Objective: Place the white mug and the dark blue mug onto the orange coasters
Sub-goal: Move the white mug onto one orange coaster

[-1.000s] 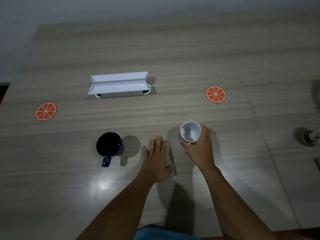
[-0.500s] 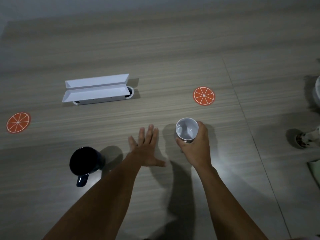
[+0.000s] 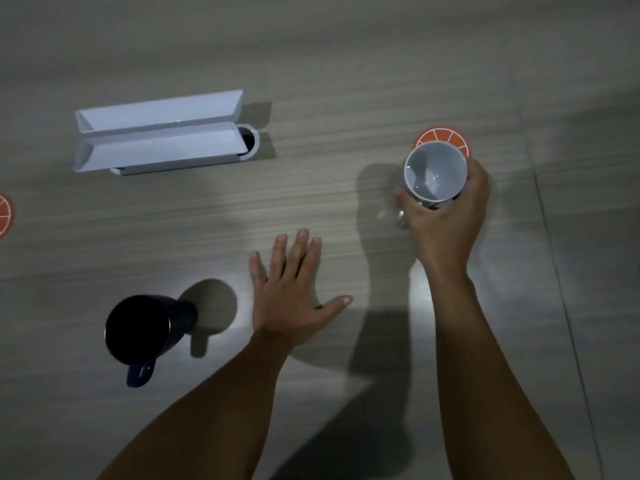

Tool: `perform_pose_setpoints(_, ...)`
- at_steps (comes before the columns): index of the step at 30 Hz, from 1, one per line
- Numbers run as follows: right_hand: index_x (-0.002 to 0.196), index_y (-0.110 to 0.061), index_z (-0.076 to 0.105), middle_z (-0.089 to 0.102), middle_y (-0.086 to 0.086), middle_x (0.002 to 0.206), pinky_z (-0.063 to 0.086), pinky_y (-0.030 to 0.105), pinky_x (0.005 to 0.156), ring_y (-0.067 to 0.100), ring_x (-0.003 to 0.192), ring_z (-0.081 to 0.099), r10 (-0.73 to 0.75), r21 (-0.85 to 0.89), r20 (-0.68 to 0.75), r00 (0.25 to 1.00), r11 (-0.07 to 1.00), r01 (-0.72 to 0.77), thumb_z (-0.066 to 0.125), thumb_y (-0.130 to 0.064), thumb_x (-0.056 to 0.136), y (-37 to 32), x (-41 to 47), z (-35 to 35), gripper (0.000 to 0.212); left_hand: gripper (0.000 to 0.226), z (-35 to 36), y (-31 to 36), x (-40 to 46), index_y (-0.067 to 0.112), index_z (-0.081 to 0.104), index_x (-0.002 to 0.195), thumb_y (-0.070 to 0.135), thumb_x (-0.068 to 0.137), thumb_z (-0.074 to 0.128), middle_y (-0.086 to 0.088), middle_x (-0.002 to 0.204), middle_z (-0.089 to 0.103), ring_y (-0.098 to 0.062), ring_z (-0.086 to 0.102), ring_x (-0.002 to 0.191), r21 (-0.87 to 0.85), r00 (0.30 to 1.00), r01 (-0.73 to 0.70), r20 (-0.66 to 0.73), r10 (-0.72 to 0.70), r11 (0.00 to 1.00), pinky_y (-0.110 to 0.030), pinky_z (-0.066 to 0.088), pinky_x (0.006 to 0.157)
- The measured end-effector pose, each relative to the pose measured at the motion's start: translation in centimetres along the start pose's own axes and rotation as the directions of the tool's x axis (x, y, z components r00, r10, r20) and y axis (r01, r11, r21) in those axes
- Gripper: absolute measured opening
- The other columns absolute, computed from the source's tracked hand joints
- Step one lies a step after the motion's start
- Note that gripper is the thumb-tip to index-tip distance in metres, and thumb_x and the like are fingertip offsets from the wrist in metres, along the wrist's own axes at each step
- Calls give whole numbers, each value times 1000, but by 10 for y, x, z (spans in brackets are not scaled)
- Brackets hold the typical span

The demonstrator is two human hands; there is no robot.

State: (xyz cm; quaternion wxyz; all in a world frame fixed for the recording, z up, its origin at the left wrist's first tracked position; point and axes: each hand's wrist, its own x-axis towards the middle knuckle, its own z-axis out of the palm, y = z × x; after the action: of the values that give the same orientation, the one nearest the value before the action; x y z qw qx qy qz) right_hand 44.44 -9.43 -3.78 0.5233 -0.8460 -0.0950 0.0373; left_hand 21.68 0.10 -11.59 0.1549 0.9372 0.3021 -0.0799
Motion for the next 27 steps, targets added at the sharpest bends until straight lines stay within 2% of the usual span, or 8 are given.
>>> perform_pose_setpoints(4, 140, -14, 52, 54, 3, 137, 42, -1, 87, 12, 122, 56, -6, 0, -62, 998, 1000, 6, 92, -36, 61, -9, 28, 7, 90, 103, -3, 2, 0, 35, 4, 165, 91, 84, 33, 9, 175, -2, -25, -4, 162, -4, 999, 35, 17, -35, 999, -67, -2, 123)
perform_pose_setpoints(6, 140, -15, 53, 54, 3, 137, 44, -1, 82, 9, 118, 57, 17, 20, -105, 994, 1000, -15, 92, -33, 61, -12, 42, 8, 89, 98, -2, 0, 0, 36, 5, 164, 89, 86, 32, 10, 175, 0, -24, -3, 162, -8, 999, 39, 7, -39, 999, -64, -2, 124)
perform_pose_setpoints(11, 134, -12, 57, 56, 8, 133, 47, 0, 67, -12, 100, 58, 66, 73, -152, 986, 996, -56, 91, -19, 59, -12, 67, 15, 83, 91, -1, -2, -2, 38, 7, 164, 85, 90, 29, 11, 175, 5, -23, 0, 162, -25, 999, 30, -17, -30, 999, -59, -4, 125)
perform_pose_setpoints(15, 132, -13, 58, 58, 6, 132, 48, 4, 74, 0, 103, 59, 97, 67, -177, 979, 994, -86, 89, -23, 58, -9, 74, 22, 81, 90, -3, -2, -2, 37, 8, 164, 84, 89, 28, 10, 175, 6, -23, 1, 162, -51, 999, 34, -5, -34, 998, -60, -4, 125)
perform_pose_setpoints(18, 133, -12, 58, 57, 8, 133, 47, 2, 76, 7, 108, 60, 90, 47, -186, 978, 995, -83, 89, -27, 57, -6, 75, 24, 84, 90, -5, -2, -3, 37, 8, 164, 84, 90, 28, 10, 175, 7, -23, 1, 162, -64, 999, 34, -1, -34, 997, -61, -3, 125)
perform_pose_setpoints(23, 134, -14, 57, 58, 5, 132, 50, 5, 80, 8, 109, 60, 122, 37, -185, 975, 992, -117, 88, -30, 56, -2, 78, 22, 85, 90, -6, 0, -3, 37, 12, 164, 82, 89, 33, 10, 174, 9, -23, 1, 162, -77, 999, 41, -3, -41, 996, -65, 2, 125)
perform_pose_setpoints(27, 148, -15, 41, 57, -2, 133, 57, 17, 92, 8, 113, 64, 161, 37, -145, 976, 987, -157, 91, -26, 60, 0, 81, 15, 102, 89, -4, -1, -3, 38, 11, 164, 82, 89, 34, 12, 174, 9, -21, 0, 162, -77, 999, 41, -18, -42, 996, -66, 4, 124)
